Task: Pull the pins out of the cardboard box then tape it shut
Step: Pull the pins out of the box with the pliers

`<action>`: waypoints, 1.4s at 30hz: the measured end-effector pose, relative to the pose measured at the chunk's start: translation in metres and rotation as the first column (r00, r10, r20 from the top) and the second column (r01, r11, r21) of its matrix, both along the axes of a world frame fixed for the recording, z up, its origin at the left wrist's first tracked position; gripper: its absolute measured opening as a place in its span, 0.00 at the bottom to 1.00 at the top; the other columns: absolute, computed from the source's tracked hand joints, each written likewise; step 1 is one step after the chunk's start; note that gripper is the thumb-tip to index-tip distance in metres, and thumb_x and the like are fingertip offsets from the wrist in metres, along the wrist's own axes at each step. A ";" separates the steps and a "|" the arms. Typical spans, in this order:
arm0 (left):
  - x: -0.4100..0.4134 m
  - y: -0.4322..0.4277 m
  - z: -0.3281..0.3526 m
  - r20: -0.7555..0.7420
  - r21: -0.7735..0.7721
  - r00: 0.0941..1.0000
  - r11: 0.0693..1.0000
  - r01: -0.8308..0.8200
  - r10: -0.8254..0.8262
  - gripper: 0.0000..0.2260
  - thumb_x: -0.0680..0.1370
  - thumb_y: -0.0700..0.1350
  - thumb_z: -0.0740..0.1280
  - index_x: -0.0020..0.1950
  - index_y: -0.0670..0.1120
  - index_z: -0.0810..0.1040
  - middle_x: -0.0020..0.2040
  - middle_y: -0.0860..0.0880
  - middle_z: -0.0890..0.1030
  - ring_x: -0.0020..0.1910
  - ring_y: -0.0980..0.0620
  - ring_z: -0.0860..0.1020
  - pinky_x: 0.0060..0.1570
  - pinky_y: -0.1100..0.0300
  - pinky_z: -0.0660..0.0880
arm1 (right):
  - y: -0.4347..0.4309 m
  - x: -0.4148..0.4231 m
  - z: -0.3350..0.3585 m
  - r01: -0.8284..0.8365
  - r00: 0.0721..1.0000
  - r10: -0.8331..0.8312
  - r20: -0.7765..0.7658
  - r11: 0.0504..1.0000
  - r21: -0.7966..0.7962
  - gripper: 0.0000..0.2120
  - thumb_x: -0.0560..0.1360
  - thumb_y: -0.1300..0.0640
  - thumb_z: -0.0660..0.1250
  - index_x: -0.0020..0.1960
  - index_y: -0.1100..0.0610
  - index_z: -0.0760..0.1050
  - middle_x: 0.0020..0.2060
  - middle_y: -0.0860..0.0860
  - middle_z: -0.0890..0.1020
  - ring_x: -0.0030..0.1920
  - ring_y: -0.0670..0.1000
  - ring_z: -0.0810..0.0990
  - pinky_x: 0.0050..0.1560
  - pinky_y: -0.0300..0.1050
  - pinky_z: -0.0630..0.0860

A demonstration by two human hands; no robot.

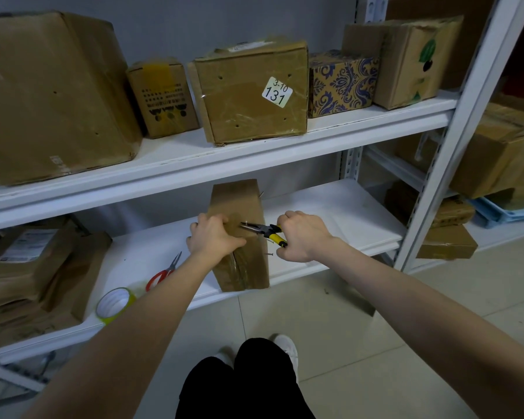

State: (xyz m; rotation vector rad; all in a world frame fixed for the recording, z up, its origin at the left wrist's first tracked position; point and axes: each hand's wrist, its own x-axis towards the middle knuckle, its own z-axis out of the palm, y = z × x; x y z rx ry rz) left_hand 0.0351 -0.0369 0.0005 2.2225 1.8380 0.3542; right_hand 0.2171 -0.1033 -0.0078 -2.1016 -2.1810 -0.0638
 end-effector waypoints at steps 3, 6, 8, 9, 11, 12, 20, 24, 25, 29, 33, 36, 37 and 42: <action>-0.002 0.001 0.002 -0.004 -0.009 1.000 1.000 0.007 -0.007 0.27 0.69 0.57 0.72 0.66 0.52 0.72 0.65 0.46 0.70 0.65 0.43 0.68 0.57 0.48 0.72 | 0.002 0.000 -0.002 0.036 0.996 -0.040 -0.074 0.998 -0.051 0.13 0.68 0.48 0.67 0.46 0.55 0.70 0.39 0.51 0.73 0.40 0.54 0.72 0.36 0.43 0.68; -0.002 -0.002 0.003 -0.036 0.009 0.999 1.000 0.017 -0.016 0.25 0.70 0.56 0.71 0.66 0.52 0.72 0.64 0.46 0.70 0.64 0.43 0.68 0.58 0.48 0.71 | 0.004 0.001 -0.004 0.071 0.951 -0.111 -0.290 0.987 -0.143 0.12 0.66 0.50 0.68 0.41 0.57 0.72 0.32 0.52 0.73 0.34 0.54 0.72 0.32 0.42 0.66; -0.001 -0.003 0.004 -0.042 0.020 0.999 1.000 0.018 -0.017 0.25 0.71 0.56 0.70 0.66 0.51 0.73 0.64 0.46 0.71 0.64 0.43 0.68 0.58 0.47 0.70 | 0.002 0.000 -0.002 0.081 0.880 -0.171 -0.443 0.973 -0.216 0.12 0.61 0.50 0.69 0.37 0.58 0.72 0.28 0.51 0.71 0.30 0.52 0.69 0.30 0.41 0.62; -0.001 -0.004 0.004 -0.038 0.019 0.999 1.000 0.016 -0.016 0.25 0.71 0.55 0.70 0.65 0.51 0.73 0.64 0.46 0.71 0.64 0.43 0.68 0.58 0.47 0.70 | 0.002 0.000 -0.001 0.078 0.840 -0.198 -0.506 0.966 -0.248 0.12 0.59 0.50 0.68 0.35 0.57 0.71 0.27 0.50 0.70 0.29 0.52 0.67 0.29 0.40 0.61; 0.000 -0.005 0.005 -0.033 0.018 0.999 1.000 0.015 -0.014 0.24 0.71 0.55 0.70 0.65 0.51 0.73 0.64 0.47 0.71 0.65 0.44 0.68 0.58 0.48 0.70 | 0.002 0.000 0.001 0.072 0.773 -0.244 -0.586 0.951 -0.301 0.10 0.60 0.53 0.69 0.33 0.58 0.70 0.27 0.50 0.69 0.29 0.52 0.66 0.28 0.40 0.59; 0.001 -0.005 0.006 -0.034 0.016 0.999 1.000 0.015 -0.014 0.24 0.71 0.55 0.70 0.65 0.52 0.73 0.64 0.47 0.71 0.65 0.44 0.68 0.58 0.48 0.70 | 0.002 0.001 0.001 0.073 0.750 -0.264 -0.607 0.944 -0.321 0.10 0.62 0.55 0.70 0.33 0.59 0.70 0.27 0.51 0.68 0.29 0.51 0.66 0.28 0.39 0.58; 0.002 -0.003 0.004 -0.030 0.005 0.999 1.000 0.015 -0.015 0.24 0.71 0.55 0.70 0.65 0.51 0.73 0.64 0.46 0.70 0.64 0.43 0.68 0.58 0.47 0.71 | -0.005 -0.003 -0.011 0.170 0.838 -0.188 -0.512 0.982 -0.082 0.09 0.65 0.54 0.69 0.37 0.58 0.71 0.27 0.51 0.70 0.30 0.53 0.68 0.30 0.43 0.63; 0.008 -0.003 0.004 -0.083 -0.035 0.996 0.999 0.009 -0.012 0.27 0.72 0.62 0.67 0.65 0.50 0.71 0.66 0.44 0.68 0.65 0.42 0.67 0.59 0.46 0.70 | -0.005 0.012 -0.012 0.261 0.750 -0.243 -0.615 0.963 -0.062 0.11 0.66 0.55 0.69 0.35 0.57 0.67 0.28 0.51 0.69 0.31 0.53 0.67 0.30 0.42 0.61; 0.011 -0.003 0.004 -0.095 -0.063 0.996 0.998 -0.002 -0.004 0.30 0.71 0.66 0.65 0.66 0.49 0.70 0.67 0.43 0.67 0.67 0.41 0.66 0.61 0.45 0.70 | -0.005 0.018 -0.013 0.283 0.745 -0.266 -0.612 0.957 -0.072 0.12 0.66 0.55 0.69 0.35 0.57 0.66 0.28 0.51 0.68 0.31 0.53 0.67 0.30 0.42 0.60; 0.023 -0.006 0.005 -0.055 -0.150 0.996 0.985 -0.083 0.075 0.40 0.69 0.73 0.60 0.72 0.48 0.61 0.72 0.41 0.60 0.71 0.39 0.60 0.64 0.43 0.66 | -0.007 0.044 -0.024 0.404 0.696 -0.404 -0.594 0.904 -0.141 0.13 0.65 0.56 0.68 0.33 0.57 0.63 0.27 0.51 0.67 0.29 0.53 0.65 0.28 0.41 0.58; 0.031 -0.005 0.005 -0.056 -0.185 0.987 0.969 -0.161 0.153 0.49 0.64 0.76 0.62 0.74 0.47 0.53 0.72 0.38 0.58 0.72 0.38 0.59 0.65 0.43 0.63 | -0.009 0.071 -0.047 0.532 0.660 -0.563 -0.497 0.818 -0.220 0.12 0.67 0.54 0.67 0.34 0.57 0.65 0.31 0.52 0.72 0.33 0.54 0.71 0.28 0.40 0.61; 0.037 -0.001 0.004 -0.079 -0.204 0.982 0.961 -0.187 0.174 0.52 0.62 0.75 0.65 0.75 0.47 0.50 0.73 0.37 0.58 0.72 0.38 0.59 0.66 0.43 0.62 | -0.010 0.087 -0.061 0.588 0.636 -0.645 -0.424 0.761 -0.275 0.10 0.69 0.53 0.66 0.37 0.56 0.66 0.33 0.51 0.74 0.38 0.55 0.75 0.30 0.39 0.63; 0.039 -0.001 0.005 -0.088 -0.201 0.980 0.961 -0.191 0.177 0.52 0.62 0.75 0.65 0.74 0.47 0.50 0.73 0.37 0.59 0.72 0.38 0.59 0.66 0.43 0.62 | -0.010 0.090 -0.065 0.596 0.634 -0.662 -0.399 0.748 -0.292 0.09 0.70 0.53 0.65 0.38 0.56 0.67 0.34 0.51 0.74 0.39 0.55 0.76 0.31 0.39 0.64; 0.042 0.003 0.004 -0.092 -0.213 0.976 0.954 -0.211 0.196 0.49 0.63 0.73 0.68 0.72 0.46 0.53 0.70 0.38 0.61 0.68 0.40 0.62 0.61 0.46 0.66 | 0.000 0.090 -0.079 0.587 0.678 -0.676 -0.289 0.734 -0.341 0.07 0.70 0.52 0.64 0.42 0.55 0.70 0.35 0.49 0.75 0.40 0.54 0.77 0.37 0.40 0.69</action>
